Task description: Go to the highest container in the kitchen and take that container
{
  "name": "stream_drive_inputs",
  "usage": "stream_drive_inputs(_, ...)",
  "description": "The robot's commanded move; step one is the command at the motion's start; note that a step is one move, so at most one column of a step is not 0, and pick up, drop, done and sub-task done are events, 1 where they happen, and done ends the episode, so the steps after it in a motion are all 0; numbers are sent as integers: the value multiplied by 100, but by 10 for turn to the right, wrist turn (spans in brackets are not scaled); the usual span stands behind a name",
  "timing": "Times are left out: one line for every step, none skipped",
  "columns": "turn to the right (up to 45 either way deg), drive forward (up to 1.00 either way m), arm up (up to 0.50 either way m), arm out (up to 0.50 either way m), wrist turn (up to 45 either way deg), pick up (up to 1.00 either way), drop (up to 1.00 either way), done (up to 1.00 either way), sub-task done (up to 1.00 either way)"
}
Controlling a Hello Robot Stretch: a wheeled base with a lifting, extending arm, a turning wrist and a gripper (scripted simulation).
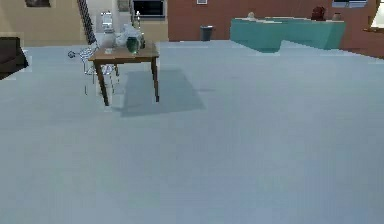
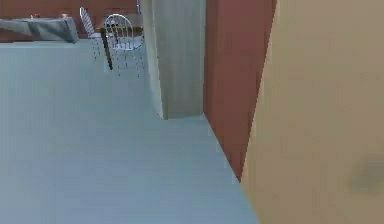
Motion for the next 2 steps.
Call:
stream_drive_inputs(0,100,0,0,0,0,0,0,0)
stream_drive_inputs(0,100,0,0,0,0,0,0,0)
